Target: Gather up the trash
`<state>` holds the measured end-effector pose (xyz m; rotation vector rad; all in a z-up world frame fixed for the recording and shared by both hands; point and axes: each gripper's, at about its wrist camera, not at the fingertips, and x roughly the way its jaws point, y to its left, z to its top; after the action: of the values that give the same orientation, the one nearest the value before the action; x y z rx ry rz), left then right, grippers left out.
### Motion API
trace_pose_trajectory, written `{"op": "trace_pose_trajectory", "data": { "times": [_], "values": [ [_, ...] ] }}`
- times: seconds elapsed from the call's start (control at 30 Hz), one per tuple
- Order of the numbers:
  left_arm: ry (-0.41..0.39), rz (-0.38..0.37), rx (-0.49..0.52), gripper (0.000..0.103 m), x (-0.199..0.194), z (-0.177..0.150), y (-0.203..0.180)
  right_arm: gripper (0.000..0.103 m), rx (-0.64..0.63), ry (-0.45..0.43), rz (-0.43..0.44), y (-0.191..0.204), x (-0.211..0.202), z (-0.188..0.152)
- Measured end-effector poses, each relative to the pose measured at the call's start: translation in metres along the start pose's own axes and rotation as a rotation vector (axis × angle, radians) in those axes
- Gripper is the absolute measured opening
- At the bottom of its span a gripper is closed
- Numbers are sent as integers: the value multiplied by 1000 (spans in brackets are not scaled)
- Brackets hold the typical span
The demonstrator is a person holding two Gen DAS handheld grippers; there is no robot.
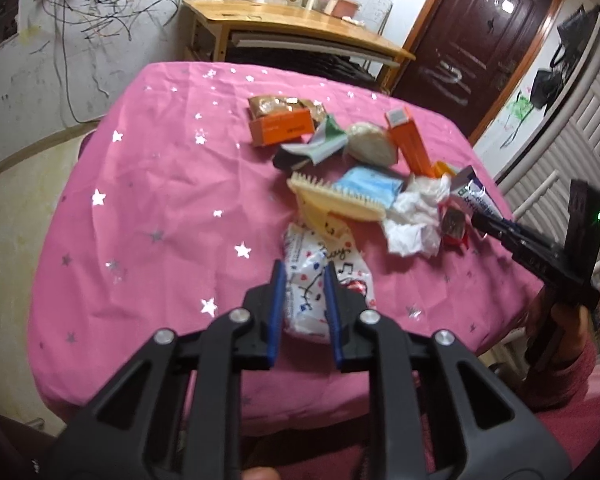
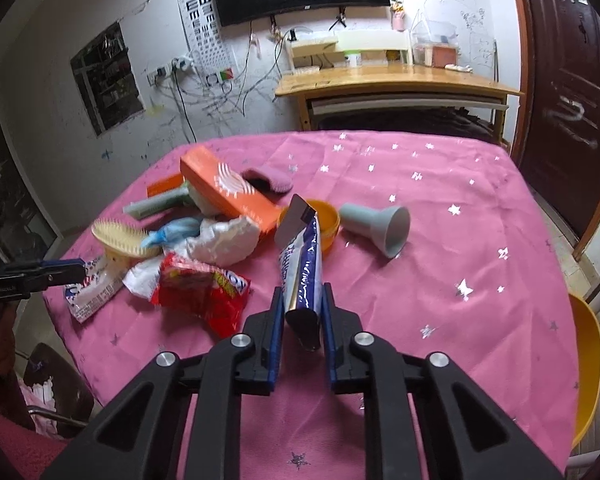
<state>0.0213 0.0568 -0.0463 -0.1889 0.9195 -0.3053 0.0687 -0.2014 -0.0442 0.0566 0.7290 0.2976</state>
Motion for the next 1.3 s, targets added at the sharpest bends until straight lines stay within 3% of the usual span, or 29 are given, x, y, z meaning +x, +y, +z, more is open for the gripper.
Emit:
{"op": "trace_pose_trajectory", "data": {
  "times": [0.13, 0.33, 0.53, 0.6, 0.67, 0.73, 0.97, 1.17, 1.3],
  "values": [
    [-71, -6, -1, 8, -20, 14, -5, 11, 18, -46, 31, -4, -13, 6],
    [-144, 26, 71, 6, -31, 49, -31, 11, 51, -81, 80, -10, -21, 14],
    [-66, 59, 88, 7, -12, 64, -38, 11, 37, -79, 103, -11, -25, 10],
    [-43, 87, 86, 14, -9, 61, -33, 11, 36, -86, 100, -13, -28, 9],
    [-15, 118, 88, 39, -6, 53, -26, 11, 45, -91, 103, -18, -30, 10],
    [9, 127, 97, 54, 0, 46, -22, 11, 51, -94, 102, -22, -29, 11],
    [43, 149, 133, 55, 16, 44, -32, 11, 49, -83, 99, -22, -27, 10],
    [101, 82, 24, 55, 32, 54, -22, 11, 43, -88, 96, -22, -28, 12],
    [129, 96, -20, 55, 49, 69, -17, 11, 51, -85, 98, -25, -28, 11]
  ]
}}
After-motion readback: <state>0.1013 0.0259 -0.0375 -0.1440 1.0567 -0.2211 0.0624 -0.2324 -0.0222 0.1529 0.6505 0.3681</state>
